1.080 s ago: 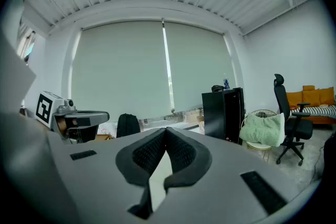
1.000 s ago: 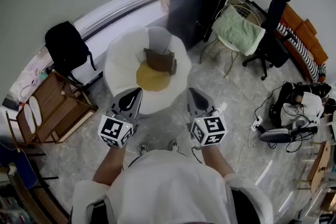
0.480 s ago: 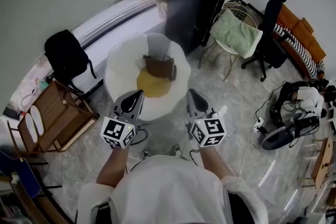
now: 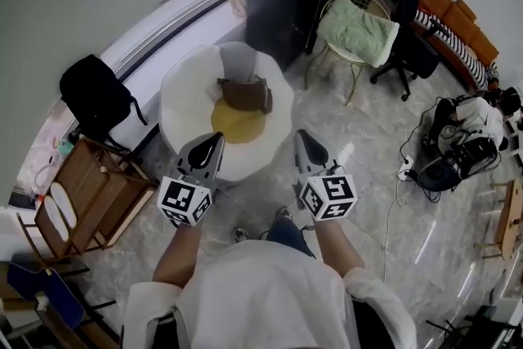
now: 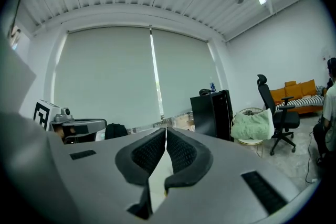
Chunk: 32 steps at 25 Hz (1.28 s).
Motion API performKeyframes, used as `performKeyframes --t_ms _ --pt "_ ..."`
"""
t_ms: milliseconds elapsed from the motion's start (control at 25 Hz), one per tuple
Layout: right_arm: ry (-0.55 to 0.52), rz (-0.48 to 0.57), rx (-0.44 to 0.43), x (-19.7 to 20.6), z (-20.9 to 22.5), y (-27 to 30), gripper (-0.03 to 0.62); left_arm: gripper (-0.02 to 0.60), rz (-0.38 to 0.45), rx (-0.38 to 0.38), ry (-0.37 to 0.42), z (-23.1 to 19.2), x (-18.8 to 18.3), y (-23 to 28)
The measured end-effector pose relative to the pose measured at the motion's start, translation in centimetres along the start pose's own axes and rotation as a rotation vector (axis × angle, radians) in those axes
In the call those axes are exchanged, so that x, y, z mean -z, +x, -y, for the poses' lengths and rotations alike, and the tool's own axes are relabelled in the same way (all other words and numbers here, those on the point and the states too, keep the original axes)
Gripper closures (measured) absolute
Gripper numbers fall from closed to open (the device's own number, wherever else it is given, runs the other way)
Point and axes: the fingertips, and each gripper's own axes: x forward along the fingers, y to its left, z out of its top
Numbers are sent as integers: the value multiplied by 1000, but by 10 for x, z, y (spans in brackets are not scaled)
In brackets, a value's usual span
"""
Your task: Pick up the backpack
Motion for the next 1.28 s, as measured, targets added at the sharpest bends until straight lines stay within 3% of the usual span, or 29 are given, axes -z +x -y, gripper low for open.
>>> performKeyframes --t_ms 280,880,1280 --pt "-3 -3 -11 -2 27 17 563 550 -1 -8 -5 0 3 31" --pt "-8 -61 -187 -1 111 77 563 550 7 -180 -12 -3 7 127" --pt "15 -87 -240 5 130 116 563 549 -10 -238 -28 -22 16 155"
